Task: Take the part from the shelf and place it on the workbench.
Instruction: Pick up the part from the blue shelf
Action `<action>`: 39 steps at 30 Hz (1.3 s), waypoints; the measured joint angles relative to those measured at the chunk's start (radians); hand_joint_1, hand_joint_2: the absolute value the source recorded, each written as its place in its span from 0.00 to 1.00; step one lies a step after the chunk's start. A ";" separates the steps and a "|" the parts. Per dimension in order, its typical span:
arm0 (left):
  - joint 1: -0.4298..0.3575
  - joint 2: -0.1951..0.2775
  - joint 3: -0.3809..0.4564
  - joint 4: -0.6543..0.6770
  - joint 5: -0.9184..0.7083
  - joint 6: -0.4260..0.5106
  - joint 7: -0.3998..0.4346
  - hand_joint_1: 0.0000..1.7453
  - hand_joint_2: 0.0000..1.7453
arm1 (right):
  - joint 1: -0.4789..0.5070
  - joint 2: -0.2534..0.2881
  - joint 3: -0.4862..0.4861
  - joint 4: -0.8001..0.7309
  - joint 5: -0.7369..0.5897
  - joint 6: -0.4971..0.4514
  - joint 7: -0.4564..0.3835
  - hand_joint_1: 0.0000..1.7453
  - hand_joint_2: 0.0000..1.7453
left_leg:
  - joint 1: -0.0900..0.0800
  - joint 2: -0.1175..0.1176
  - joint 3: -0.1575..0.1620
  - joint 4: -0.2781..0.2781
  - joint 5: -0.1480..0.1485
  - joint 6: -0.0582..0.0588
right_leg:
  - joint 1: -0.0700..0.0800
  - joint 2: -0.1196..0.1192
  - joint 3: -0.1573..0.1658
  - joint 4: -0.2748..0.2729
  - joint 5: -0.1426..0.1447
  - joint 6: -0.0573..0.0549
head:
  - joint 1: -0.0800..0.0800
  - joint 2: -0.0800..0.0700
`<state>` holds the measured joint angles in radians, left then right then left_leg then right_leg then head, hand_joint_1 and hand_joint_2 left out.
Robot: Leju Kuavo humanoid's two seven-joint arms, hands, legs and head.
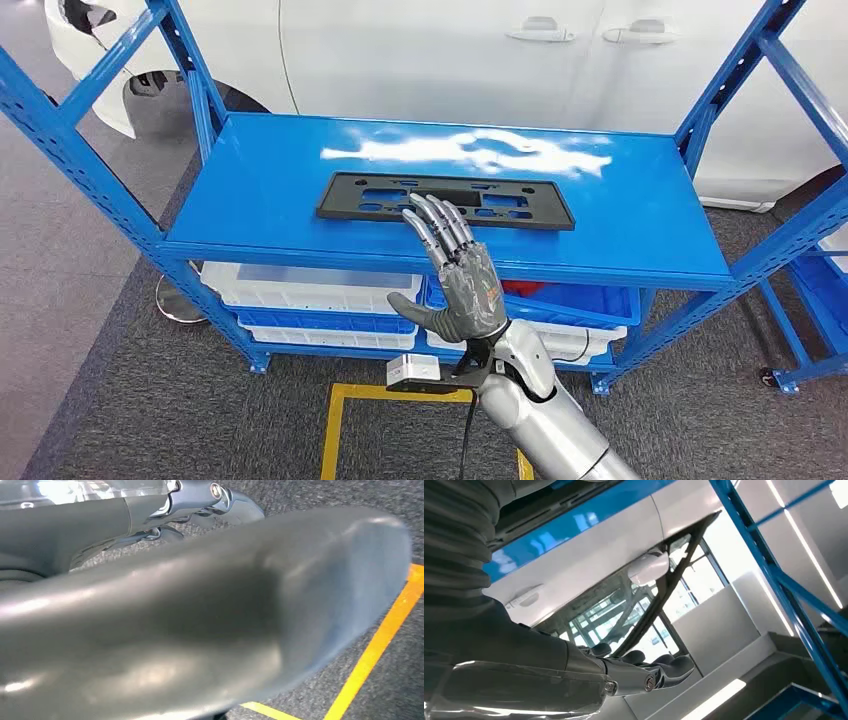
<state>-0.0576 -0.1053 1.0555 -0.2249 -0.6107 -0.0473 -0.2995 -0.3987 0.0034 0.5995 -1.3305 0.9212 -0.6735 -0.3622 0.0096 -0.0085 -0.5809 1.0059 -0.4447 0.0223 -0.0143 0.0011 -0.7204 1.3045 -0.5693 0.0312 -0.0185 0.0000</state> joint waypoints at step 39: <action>-0.014 0.012 -0.004 0.005 -0.095 -0.006 0.012 0.00 0.00 | -0.217 0.232 -0.174 0.614 0.467 -0.026 0.191 0.00 1.00 | -0.004 0.002 0.039 -0.005 -0.039 -0.032 | 0.016 0.003 0.097 -0.297 0.158 -0.042 | -0.007 0.000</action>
<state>-0.0721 -0.0930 1.0517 -0.2201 -0.7059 -0.0530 -0.2873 -0.6161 0.2350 0.4259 -0.7160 1.3885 -0.6999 -0.1717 0.0054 -0.0062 -0.5415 1.0008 -0.4839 -0.0093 0.0018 0.0042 -0.6234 1.0072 -0.4116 -0.0105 -0.0252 -0.0001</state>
